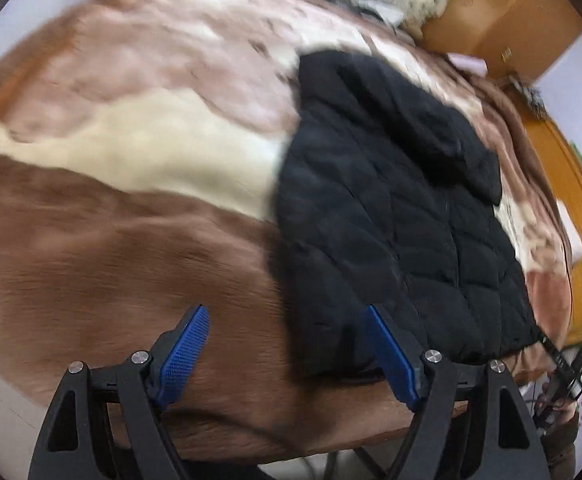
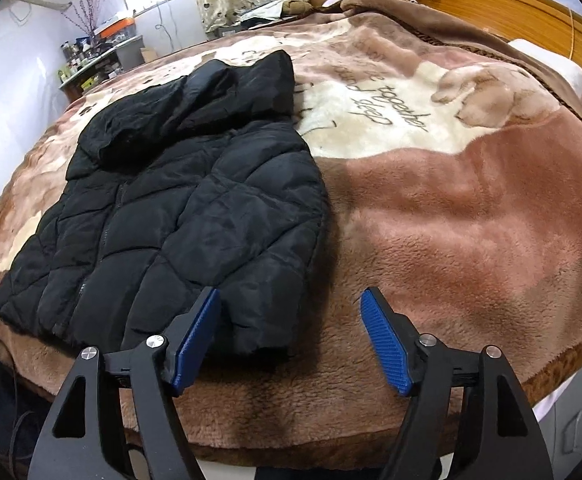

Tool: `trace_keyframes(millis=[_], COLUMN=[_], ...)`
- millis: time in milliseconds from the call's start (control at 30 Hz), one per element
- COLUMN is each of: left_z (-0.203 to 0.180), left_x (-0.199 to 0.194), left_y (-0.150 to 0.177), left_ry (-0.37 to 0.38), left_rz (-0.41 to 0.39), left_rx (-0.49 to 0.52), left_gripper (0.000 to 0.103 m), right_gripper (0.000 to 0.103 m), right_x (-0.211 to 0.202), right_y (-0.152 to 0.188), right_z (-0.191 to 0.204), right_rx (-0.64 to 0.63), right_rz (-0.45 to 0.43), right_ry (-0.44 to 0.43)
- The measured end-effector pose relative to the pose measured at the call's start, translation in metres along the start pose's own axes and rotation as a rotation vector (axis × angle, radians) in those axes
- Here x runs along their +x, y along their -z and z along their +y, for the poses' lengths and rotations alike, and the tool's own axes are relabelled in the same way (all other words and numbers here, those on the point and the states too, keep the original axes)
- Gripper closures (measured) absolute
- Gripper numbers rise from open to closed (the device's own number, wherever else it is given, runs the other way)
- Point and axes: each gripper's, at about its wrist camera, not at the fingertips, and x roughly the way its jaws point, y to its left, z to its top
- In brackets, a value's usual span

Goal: Fold large clothes

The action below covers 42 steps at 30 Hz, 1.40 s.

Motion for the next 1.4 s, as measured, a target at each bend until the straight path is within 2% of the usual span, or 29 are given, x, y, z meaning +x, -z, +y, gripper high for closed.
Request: trace_keyframes(millis=[133, 333, 433, 467, 533, 567, 633, 667, 700, 733, 800, 1000, 1400], left_z=[-0.02, -0.022, -0.023, -0.024, -0.026, -0.028, -0.03, -0.031, -0.032, -0.032, -0.035, -0.044, -0.039], left_x=[0.024, 0.041, 0.047, 0.049, 0.049, 0.049, 0.046, 0.043, 0.039, 0.035, 0.025, -0.006, -0.073], left_y=[0.002, 0.008, 0.009, 0.009, 0.007, 0.006, 0.004, 0.003, 0.002, 0.002, 0.001, 0.0, 0.006], left_ry=[-0.011, 0.005, 0.039, 0.052, 0.041, 0.033, 0.04, 0.049, 0.057, 0.064, 0.078, 0.123, 0.259], left_rz=[0.05, 0.087, 0.105, 0.113, 0.11, 0.109, 0.105, 0.098, 0.087, 0.081, 0.058, 0.003, -0.069], left_rx=[0.043, 0.016, -0.002, -0.008, -0.006, -0.001, -0.004, -0.001, 0.005, 0.005, 0.013, 0.035, -0.025], left_gripper=[0.023, 0.023, 0.034, 0.041, 0.047, 0.056, 0.064, 0.069, 0.073, 0.074, 0.078, 0.082, 0.083], right_gripper=[0.03, 0.03, 0.03, 0.03, 0.03, 0.03, 0.04, 0.057, 0.064, 0.065, 0.079, 0.086, 0.087], right_x=[0.007, 0.015, 0.021, 0.024, 0.029, 0.028, 0.028, 0.028, 0.028, 0.026, 0.022, -0.011, -0.076], right_y=[-0.001, 0.002, 0.003, 0.004, 0.005, 0.005, 0.006, 0.005, 0.005, 0.004, 0.003, -0.006, -0.024], right_z=[-0.006, -0.01, -0.011, -0.01, -0.01, -0.01, -0.008, -0.006, -0.005, -0.003, 0.0, 0.006, 0.001], right_rx=[0.028, 0.032, 0.043, 0.049, 0.075, 0.083, 0.091, 0.094, 0.097, 0.094, 0.081, 0.076, 0.046], right_rz=[0.018, 0.046, 0.066, 0.09, 0.119, 0.112, 0.109, 0.116, 0.122, 0.12, 0.111, 0.029, -0.078], right_ry=[-0.007, -0.021, -0.062, -0.081, -0.124, -0.132, -0.133, -0.153, -0.175, -0.167, -0.168, -0.221, -0.27])
